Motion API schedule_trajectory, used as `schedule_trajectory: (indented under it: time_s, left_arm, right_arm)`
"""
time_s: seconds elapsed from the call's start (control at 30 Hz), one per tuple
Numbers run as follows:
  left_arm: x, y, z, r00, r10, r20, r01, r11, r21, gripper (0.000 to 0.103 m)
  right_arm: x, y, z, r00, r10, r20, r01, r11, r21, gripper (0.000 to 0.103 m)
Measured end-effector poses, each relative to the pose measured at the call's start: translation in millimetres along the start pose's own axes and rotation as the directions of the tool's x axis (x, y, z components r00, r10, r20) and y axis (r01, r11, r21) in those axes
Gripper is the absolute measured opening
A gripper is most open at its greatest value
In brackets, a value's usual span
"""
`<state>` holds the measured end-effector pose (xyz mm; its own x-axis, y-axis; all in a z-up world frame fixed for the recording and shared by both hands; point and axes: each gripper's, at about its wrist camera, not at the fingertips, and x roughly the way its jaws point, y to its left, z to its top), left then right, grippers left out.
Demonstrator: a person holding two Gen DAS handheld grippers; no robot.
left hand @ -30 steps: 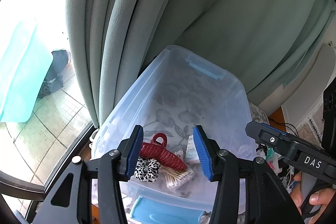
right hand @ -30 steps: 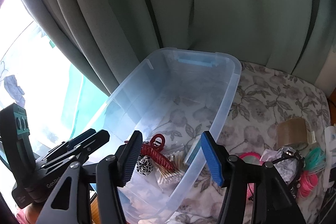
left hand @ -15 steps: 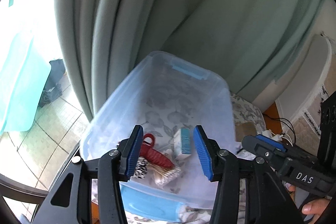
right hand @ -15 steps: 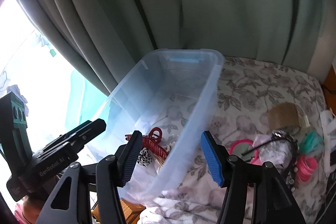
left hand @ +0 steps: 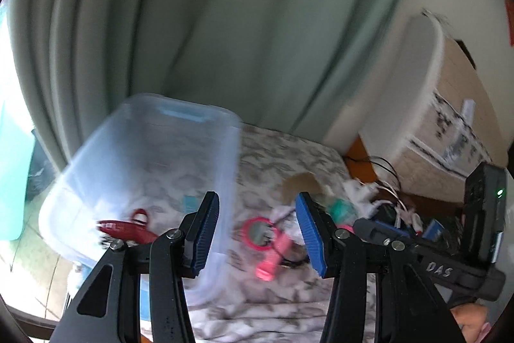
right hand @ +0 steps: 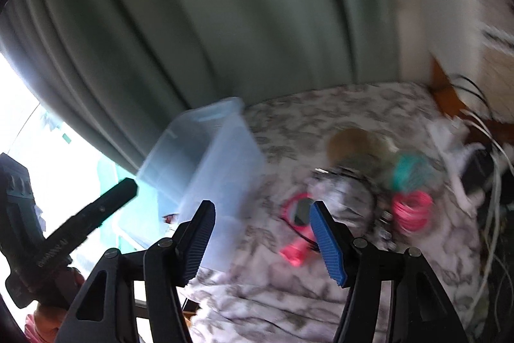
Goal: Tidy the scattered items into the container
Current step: 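Grasp the black beaded headband with the left tool while the right tool grasps the black toy car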
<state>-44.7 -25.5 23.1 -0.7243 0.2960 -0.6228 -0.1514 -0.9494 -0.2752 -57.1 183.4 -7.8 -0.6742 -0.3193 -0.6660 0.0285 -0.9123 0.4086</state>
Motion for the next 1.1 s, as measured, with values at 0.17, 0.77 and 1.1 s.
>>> schedule_trajectory:
  time_s: [0.17,0.77,1.1]
  left_arm:
    - [26.4,-32.7,-13.7,0.995,0.013,-0.098,-0.005,0.997,0.081,0.054]
    - [147.7,-45.1,-49.9,0.953,0.131,-0.272,-0.088,0.983,0.163,0.055]
    - [205.3,-48.3,-42.3,0.927,0.19,-0.323,-0.08,0.943,0.324,0.055]
  right_arm:
    - [-3.6,-56.0,-21.8,0.996,-0.076,-0.041,0.08,0.99,0.12,0.066]
    - [48.4,-130.4,-59.0,0.976,-0.076,-0.204,0.13,0.955,0.267,0.066]
    - [80.2,-132.5,-56.2,0.964,-0.073,-0.257,0.136,0.961,0.239,0.066]
